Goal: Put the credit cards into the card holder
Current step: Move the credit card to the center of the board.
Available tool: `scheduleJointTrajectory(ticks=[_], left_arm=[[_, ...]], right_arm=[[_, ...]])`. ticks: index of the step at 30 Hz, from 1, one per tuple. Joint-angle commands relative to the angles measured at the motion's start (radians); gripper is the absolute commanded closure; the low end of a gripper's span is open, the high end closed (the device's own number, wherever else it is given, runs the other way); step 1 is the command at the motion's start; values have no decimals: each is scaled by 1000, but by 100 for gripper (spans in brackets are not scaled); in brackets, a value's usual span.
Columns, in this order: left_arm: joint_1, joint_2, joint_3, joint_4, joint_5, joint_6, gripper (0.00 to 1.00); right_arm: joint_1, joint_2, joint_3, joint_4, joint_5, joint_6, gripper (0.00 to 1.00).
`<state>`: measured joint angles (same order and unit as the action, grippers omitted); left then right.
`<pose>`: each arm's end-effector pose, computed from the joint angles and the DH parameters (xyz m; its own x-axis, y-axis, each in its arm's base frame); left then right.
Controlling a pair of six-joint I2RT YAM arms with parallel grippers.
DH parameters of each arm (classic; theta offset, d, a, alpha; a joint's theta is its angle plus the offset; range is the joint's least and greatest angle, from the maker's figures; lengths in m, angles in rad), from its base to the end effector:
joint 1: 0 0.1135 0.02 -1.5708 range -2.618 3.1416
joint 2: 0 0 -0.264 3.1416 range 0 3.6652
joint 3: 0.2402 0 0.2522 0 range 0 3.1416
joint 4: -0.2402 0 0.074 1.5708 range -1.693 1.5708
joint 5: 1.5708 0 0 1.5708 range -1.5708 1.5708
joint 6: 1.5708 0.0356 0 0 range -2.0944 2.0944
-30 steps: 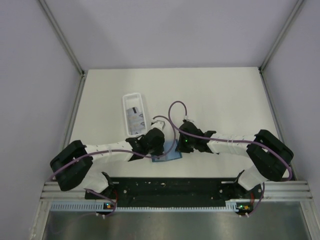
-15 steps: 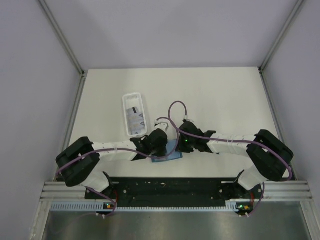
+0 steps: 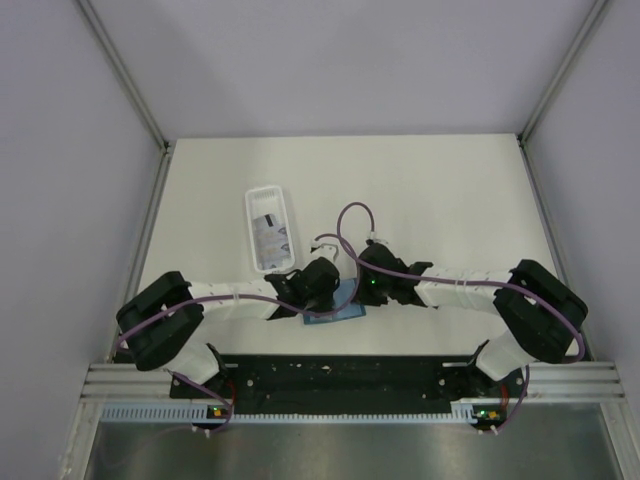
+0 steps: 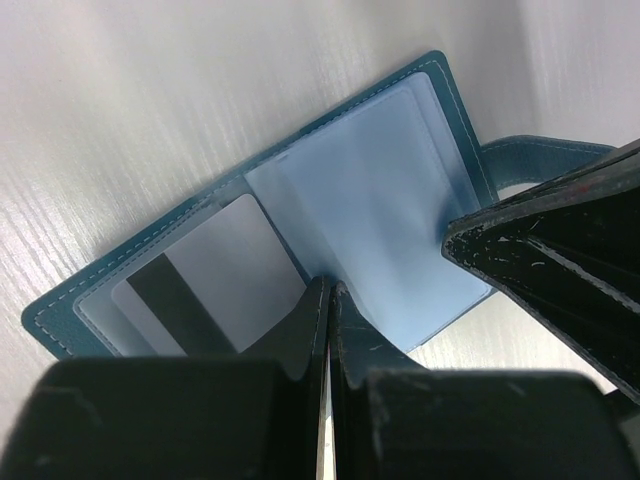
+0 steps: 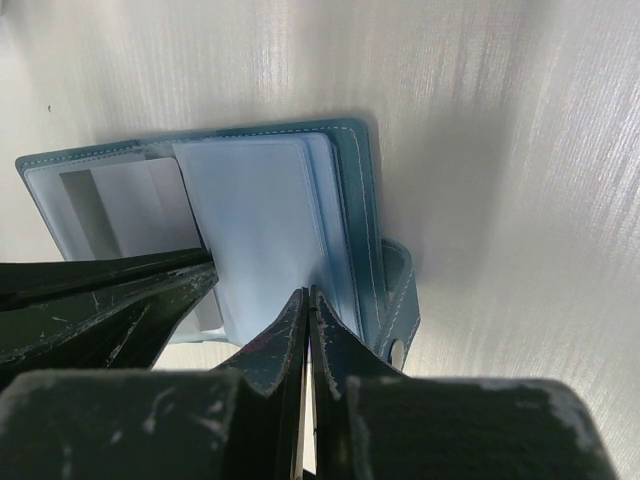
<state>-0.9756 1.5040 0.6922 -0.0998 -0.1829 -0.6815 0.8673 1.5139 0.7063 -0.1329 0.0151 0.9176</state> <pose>0.1631 -0.2293 0.1543 -0.8178 0.1029 -0.5662 0.3047 0.9121 -0.2742 0.1830 0.2149 0.1530 -0.9186 0.1447 -0.3679 -0.0449 0.8864 0.4606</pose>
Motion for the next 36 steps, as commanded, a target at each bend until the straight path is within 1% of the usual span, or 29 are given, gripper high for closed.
scheduleJointTrajectory(ticks=[1, 10, 24, 30, 35, 36], left_arm=[[-2, 48, -16, -113, -41, -12, 100], [-3, 7, -26, -178, -93, -20, 100], [-2, -33, -36, -207, -110, -21, 100], [-3, -108, -34, -111, -40, 29, 100], [-3, -171, 1, -25, 16, 56, 100], [-3, -175, 13, -24, 19, 59, 100]], right_arm=[[-11, -21, -27, -25, 29, -10, 100], [-11, -26, -30, -25, 31, -8, 100], [-11, -34, -34, -30, 34, -8, 100], [-11, -47, -21, -19, 22, -25, 100], [-10, -136, 7, -10, 28, -74, 100], [-11, -159, 10, -11, 37, -82, 98]])
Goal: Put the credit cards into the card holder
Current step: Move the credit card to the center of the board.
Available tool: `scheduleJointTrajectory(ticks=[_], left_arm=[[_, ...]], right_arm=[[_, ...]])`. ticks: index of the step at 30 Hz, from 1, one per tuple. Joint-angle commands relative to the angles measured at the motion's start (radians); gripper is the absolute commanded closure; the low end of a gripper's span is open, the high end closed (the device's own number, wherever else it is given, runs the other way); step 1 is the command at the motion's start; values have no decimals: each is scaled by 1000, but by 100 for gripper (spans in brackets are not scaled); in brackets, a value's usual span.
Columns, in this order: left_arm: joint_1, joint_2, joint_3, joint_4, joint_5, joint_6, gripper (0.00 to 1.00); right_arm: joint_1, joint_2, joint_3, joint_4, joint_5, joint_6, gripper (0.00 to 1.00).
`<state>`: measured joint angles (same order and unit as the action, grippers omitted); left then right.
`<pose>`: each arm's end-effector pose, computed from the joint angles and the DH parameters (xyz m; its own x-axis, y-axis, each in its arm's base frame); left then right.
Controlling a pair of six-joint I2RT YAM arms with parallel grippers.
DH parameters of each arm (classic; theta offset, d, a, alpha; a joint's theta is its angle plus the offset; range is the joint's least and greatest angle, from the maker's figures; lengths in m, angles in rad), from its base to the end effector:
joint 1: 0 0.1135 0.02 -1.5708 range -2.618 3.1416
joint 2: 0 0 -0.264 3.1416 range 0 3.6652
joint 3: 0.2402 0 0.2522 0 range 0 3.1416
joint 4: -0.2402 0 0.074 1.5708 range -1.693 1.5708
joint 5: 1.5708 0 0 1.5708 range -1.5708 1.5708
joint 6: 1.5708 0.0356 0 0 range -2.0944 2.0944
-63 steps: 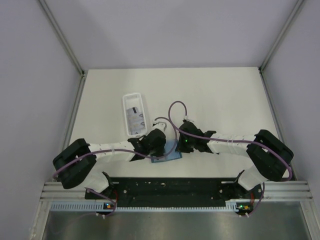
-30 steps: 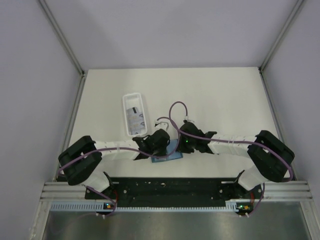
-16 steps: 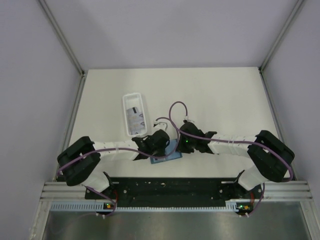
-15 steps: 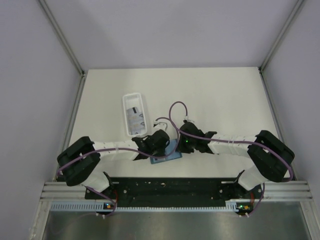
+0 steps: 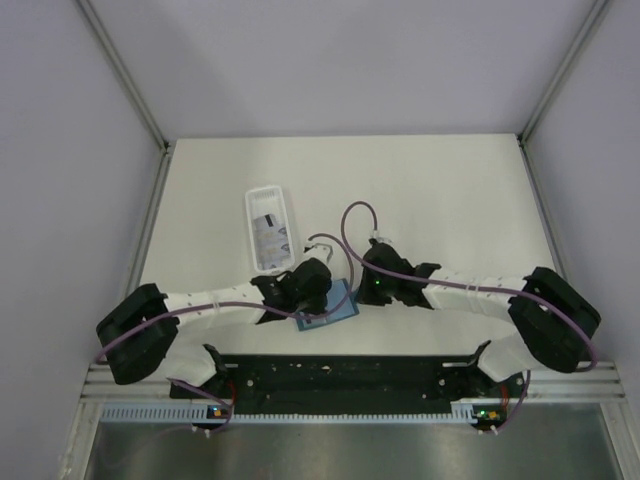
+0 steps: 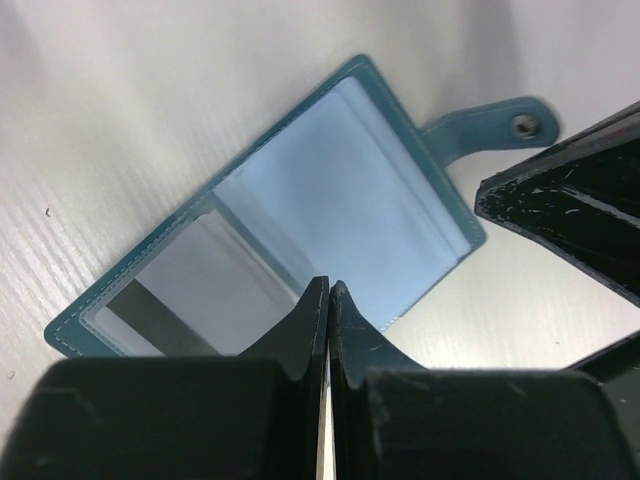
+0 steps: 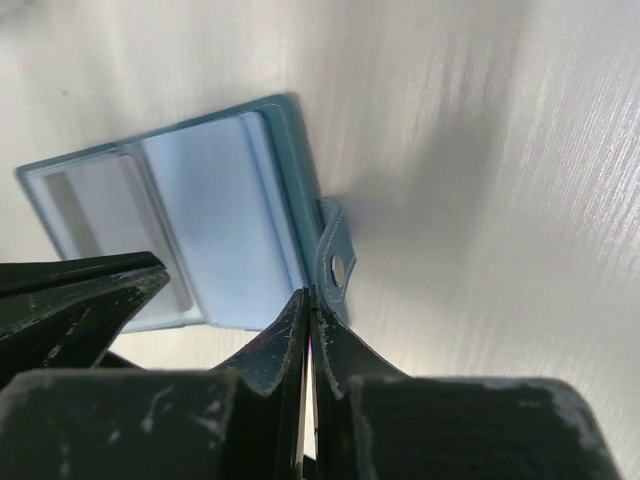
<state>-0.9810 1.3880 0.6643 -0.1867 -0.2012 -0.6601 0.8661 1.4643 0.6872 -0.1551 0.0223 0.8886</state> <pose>0.1517 -0.2139 0.1699 -0.8045 0.1218 -0.5813 0.3200 0.9134 -0.2515 0.1781 0.2082 0.1590 -0.9124 0.1249 -0.3897 -0.0710 0.8895 0.4514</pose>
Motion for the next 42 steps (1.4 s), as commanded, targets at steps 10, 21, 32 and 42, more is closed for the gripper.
scheduleJointTrajectory(ticks=[10, 21, 32, 42], left_arm=[[2, -130, 51, 73, 23, 34, 100], [2, -199, -18, 58, 13, 10, 100], [4, -244, -51, 35, -4, 7, 100], [4, -256, -58, 29, -18, 7, 100]], right_arm=[[-145, -355, 29, -346, 240, -53, 74], [-501, -273, 18, -455, 257, -200, 68], [-568, -105, 83, -380, 308, -269, 62], [-618, 16, 126, -278, 261, -366, 51]])
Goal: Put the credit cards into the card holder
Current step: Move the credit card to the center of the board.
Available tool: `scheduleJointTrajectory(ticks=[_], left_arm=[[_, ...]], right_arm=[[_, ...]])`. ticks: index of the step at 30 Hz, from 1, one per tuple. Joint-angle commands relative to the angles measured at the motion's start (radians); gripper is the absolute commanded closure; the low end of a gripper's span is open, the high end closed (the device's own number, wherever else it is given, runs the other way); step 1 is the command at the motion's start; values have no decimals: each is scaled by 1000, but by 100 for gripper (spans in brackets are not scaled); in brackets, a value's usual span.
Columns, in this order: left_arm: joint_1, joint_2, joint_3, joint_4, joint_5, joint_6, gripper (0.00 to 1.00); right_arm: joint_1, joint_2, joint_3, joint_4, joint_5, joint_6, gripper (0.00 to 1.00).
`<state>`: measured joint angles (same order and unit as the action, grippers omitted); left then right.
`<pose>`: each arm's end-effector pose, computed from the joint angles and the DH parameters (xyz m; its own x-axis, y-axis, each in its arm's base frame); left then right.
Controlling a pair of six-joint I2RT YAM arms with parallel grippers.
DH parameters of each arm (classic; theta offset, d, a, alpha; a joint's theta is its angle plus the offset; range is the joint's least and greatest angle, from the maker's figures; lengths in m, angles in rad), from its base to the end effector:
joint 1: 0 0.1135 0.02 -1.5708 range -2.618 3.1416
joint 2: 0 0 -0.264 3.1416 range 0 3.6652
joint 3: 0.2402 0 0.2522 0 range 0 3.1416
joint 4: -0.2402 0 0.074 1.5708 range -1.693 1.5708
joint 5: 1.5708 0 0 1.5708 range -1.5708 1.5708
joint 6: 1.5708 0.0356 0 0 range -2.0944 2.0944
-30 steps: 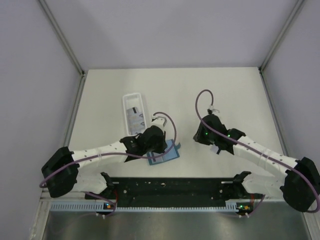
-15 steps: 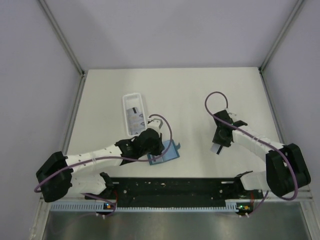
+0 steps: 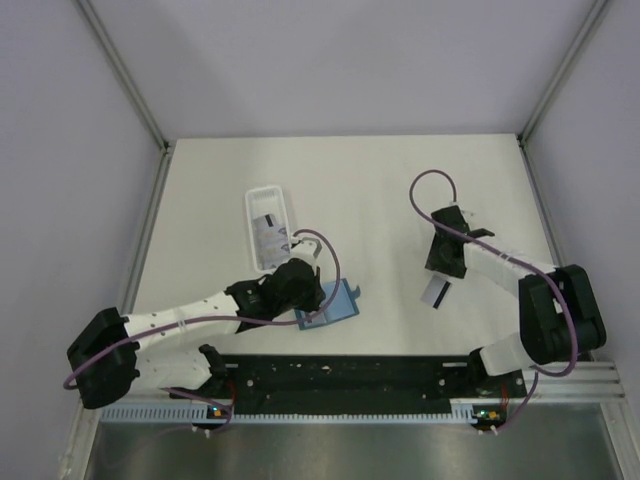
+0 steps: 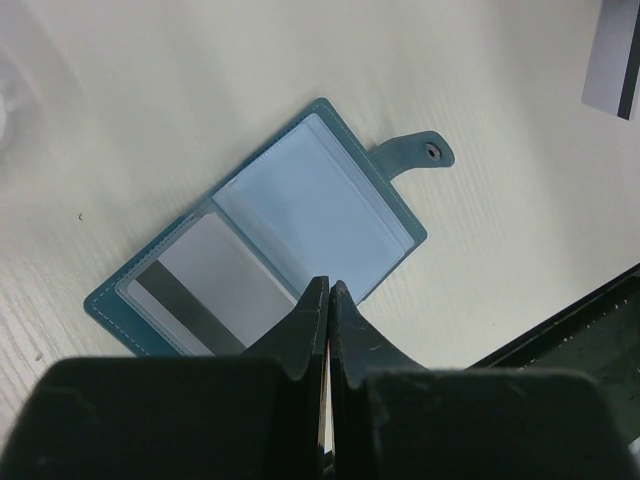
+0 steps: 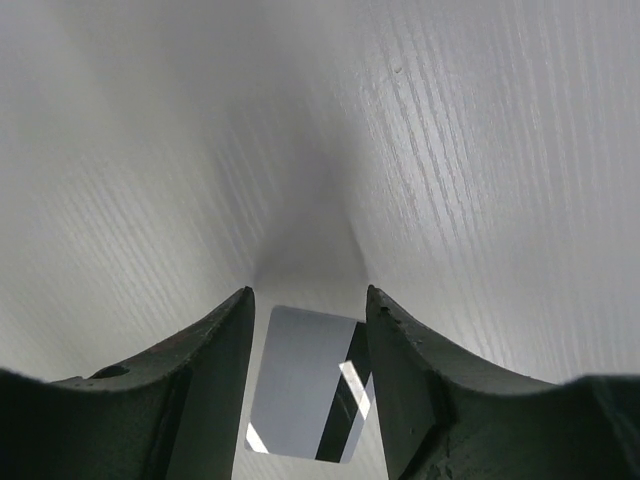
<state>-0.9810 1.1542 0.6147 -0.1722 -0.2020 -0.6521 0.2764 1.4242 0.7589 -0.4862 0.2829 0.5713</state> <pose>0.1375 -0.1927 0.2094 -0.7315 0.0241 -0.6814 0.3595 0.8628 -0.3554 0.2483 0.0601 0.1718 -0.8217 0.3066 -0.4803 0.3467 0.9380 0.0057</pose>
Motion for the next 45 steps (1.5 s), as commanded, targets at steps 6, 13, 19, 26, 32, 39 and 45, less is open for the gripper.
scheduleJointTrajectory(ticks=[6, 13, 19, 26, 32, 39, 45], left_arm=[[4, -31, -21, 16, -24, -4, 100], [4, -39, -24, 16, -25, -3, 100], [4, -48, -35, 22, -17, -4, 100], [4, -59, -49, 31, -11, -7, 100], [4, -76, -58, 31, -14, -7, 100], [4, -99, -73, 30, -13, -9, 100], [4, -102, -79, 33, -10, -7, 100]], right_arm=[[-37, 110, 57, 80, -28, -50, 51], [-36, 93, 7, 63, -68, -2, 53], [-32, 53, -29, 0, -59, 27, 56], [4, 22, -40, -63, -65, 29, 59], [72, 30, -36, -100, -80, 55, 59], [144, 2, -73, -140, -83, 119, 62], [196, -36, -105, -209, -44, 174, 62]])
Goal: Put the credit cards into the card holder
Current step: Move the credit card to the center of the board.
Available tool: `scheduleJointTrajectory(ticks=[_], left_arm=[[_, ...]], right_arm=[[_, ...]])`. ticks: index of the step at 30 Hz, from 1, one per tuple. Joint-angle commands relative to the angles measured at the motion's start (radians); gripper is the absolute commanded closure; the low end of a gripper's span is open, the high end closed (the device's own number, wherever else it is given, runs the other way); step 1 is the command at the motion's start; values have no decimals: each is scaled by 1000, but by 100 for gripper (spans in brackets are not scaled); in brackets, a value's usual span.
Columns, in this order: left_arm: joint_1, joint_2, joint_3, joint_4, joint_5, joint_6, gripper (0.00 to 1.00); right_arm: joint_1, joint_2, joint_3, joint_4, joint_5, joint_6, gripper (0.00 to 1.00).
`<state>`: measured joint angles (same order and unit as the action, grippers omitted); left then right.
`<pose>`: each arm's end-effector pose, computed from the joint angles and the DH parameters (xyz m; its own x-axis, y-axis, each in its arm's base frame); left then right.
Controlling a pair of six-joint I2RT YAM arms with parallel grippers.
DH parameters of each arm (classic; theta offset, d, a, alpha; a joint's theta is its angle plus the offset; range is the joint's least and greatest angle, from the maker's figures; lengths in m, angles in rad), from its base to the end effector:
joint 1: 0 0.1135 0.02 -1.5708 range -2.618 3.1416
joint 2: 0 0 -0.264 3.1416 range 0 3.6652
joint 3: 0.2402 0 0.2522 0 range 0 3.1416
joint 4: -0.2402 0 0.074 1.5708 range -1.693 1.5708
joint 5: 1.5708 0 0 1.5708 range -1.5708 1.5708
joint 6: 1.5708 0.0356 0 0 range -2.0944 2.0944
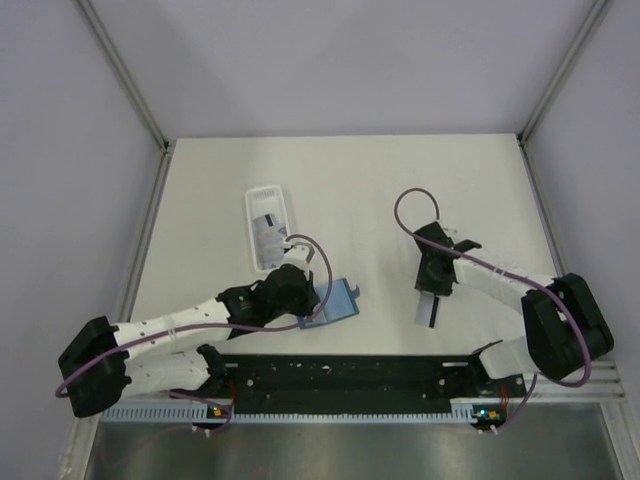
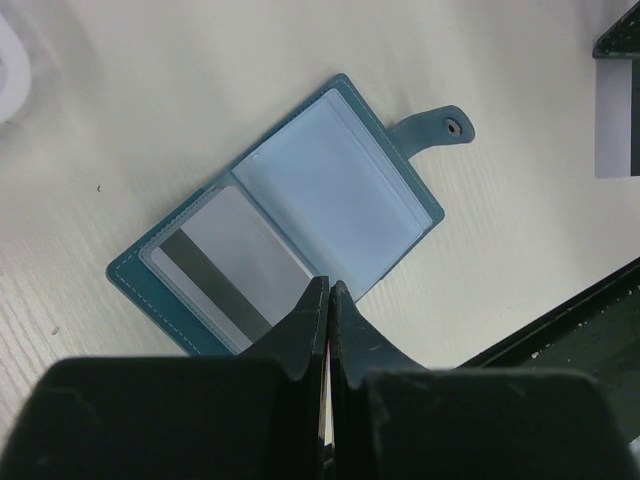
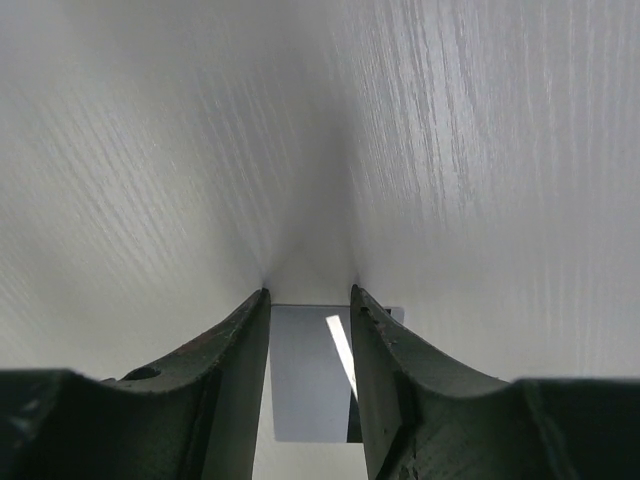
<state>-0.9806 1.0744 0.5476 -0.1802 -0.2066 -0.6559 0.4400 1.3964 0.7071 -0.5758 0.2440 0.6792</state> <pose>0.1279 -0.1778 0.2036 -0.7295 0.0165 -0.6838 0.3552 0.8635 -0.3581 0.2154 0.0919 0.1605 -0.8896 0.2549 -0.3789 0.2716 0.9624 0.0098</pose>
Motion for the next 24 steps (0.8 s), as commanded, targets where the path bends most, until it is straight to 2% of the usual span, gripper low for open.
scheduleJointTrajectory(ticks=[1, 24], left_arm=[[3, -22, -12, 42, -4, -5, 100], [3, -28, -34, 58, 13, -17, 100]], right_arm=[[37, -16, -58, -130, -3, 74, 62], [227, -157, -126, -292, -12, 253, 64]])
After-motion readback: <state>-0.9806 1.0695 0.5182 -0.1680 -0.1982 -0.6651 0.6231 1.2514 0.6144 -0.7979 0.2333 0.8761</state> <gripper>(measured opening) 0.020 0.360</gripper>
